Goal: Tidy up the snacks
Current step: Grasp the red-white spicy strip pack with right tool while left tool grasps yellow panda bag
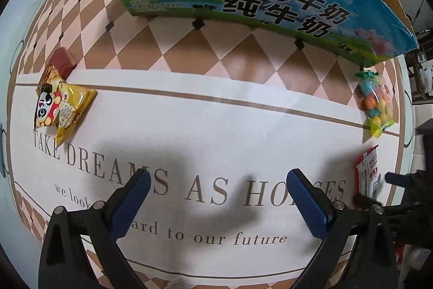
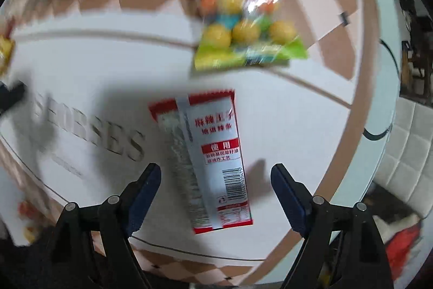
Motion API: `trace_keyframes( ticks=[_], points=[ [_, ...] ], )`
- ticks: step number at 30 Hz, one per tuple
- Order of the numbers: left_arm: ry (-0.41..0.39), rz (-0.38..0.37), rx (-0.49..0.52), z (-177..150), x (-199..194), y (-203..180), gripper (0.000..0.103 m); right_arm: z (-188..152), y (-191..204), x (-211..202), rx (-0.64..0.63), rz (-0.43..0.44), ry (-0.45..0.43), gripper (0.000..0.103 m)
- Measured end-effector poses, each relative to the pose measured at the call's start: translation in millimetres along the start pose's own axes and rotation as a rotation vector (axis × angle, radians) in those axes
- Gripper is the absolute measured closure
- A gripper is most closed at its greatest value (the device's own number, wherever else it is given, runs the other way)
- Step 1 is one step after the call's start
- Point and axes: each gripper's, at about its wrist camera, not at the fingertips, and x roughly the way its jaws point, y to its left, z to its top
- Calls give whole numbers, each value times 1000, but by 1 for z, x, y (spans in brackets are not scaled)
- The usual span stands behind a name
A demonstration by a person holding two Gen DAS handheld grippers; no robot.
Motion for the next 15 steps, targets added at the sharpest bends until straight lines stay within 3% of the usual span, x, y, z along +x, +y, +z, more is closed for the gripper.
trace_keyframes(
  ticks=[3,4,5,7,15],
  points=[
    [-6,10,5,-7,1,6,0,-2,-5,8,29,31,1,19],
    [-10,13,5,-9,0,10,0,-4,-8,4,60,39,-18,27],
    [-15,15,3,-10,-1,16,0,-8,-9,1,96,47,-38,44],
    [-20,21,-3,-14,-1,19,0,-13,-11,-5,161,69,-51,49],
    [-87,71,-68,4,-38,89,0,-15,40,-44,222,189,-131,54]
  ],
)
